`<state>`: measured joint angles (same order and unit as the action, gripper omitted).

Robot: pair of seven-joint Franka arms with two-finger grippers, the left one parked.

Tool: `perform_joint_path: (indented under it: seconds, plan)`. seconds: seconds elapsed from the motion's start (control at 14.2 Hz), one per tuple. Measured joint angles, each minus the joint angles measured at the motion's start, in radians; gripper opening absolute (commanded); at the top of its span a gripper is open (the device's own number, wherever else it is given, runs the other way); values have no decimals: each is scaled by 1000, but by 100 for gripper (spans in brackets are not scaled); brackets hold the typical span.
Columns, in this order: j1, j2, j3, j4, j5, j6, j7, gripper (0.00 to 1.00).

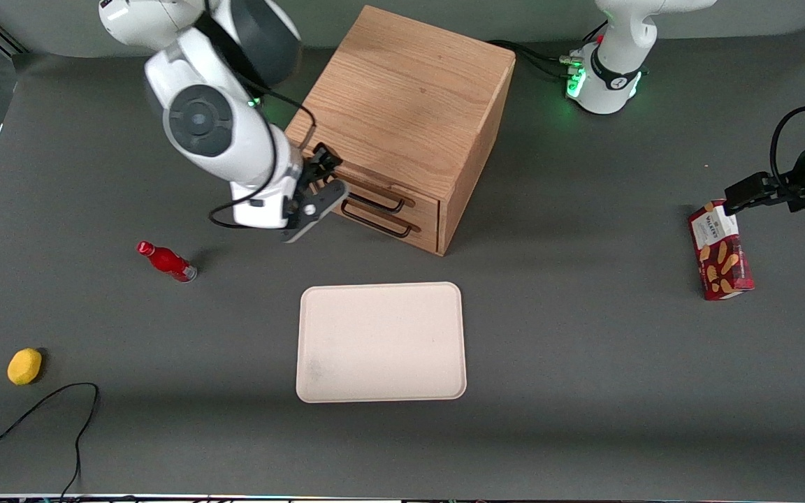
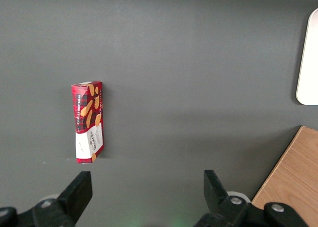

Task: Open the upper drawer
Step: 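Reach the open right gripper to the upper drawer's black handle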

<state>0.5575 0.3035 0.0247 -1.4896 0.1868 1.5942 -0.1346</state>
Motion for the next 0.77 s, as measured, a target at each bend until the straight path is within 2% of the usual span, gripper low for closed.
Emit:
perform_joint_path:
  seconds: [0.42, 0.77]
  plan:
    - [41, 56, -1, 0, -28, 53, -142, 100]
    - [53, 76, -1, -2, -32, 53, -158, 100]
